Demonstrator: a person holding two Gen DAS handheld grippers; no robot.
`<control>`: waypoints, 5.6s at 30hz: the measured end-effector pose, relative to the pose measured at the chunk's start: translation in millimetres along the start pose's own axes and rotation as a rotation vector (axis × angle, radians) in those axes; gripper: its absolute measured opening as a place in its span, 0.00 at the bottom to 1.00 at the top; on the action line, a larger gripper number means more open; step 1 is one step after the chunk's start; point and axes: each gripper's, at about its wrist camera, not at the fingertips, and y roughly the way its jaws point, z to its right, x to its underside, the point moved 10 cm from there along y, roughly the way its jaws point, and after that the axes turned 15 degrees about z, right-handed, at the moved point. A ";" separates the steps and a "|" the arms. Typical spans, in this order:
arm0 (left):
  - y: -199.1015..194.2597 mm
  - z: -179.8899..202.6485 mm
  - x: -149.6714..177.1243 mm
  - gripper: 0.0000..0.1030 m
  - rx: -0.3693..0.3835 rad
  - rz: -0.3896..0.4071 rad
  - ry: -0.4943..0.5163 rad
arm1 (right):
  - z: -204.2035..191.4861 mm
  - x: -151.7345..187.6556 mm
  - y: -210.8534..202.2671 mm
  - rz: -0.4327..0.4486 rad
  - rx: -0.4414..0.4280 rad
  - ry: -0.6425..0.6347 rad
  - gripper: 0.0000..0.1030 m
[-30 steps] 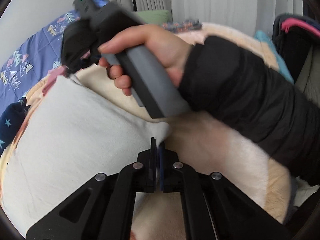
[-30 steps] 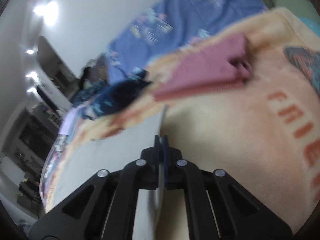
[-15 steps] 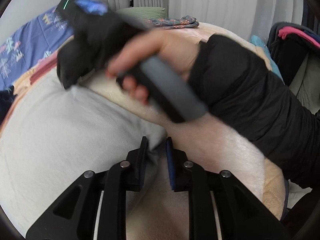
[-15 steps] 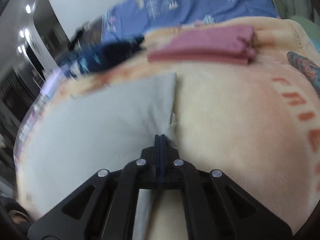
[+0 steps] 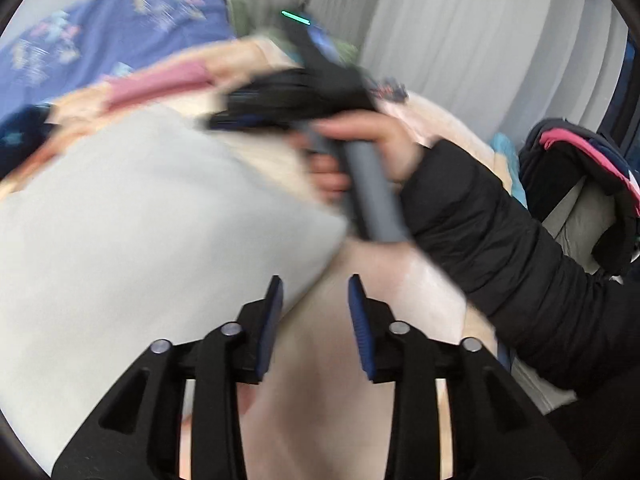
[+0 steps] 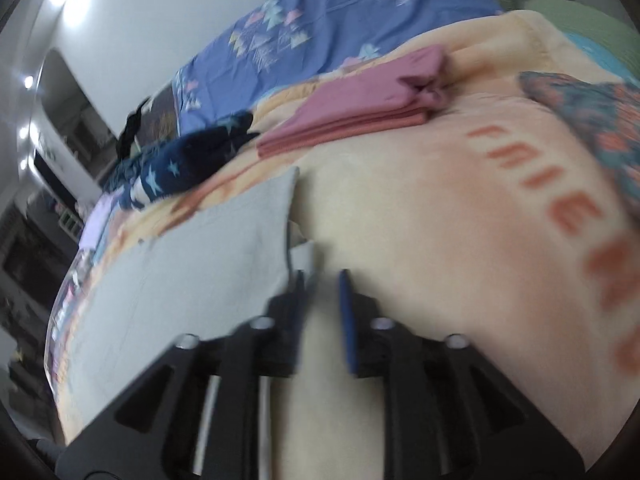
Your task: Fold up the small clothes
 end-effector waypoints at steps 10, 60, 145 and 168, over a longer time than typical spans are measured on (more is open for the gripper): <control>-214.8 -184.7 44.4 0.37 -0.566 0.216 -0.253 | -157.9 41.7 -118.1 0.150 -0.036 -0.506 0.39; -196.8 -358.6 64.7 0.36 -0.155 0.277 -0.906 | -444.8 233.5 -40.8 0.144 -0.267 -1.099 0.05; 37.7 -212.5 -135.4 0.07 -0.358 0.059 -0.372 | -183.8 86.1 -142.3 0.309 0.062 -0.406 0.07; 156.5 -155.1 -129.4 0.07 -0.391 -0.102 -0.218 | -52.1 74.4 -147.4 0.235 0.079 -0.010 0.07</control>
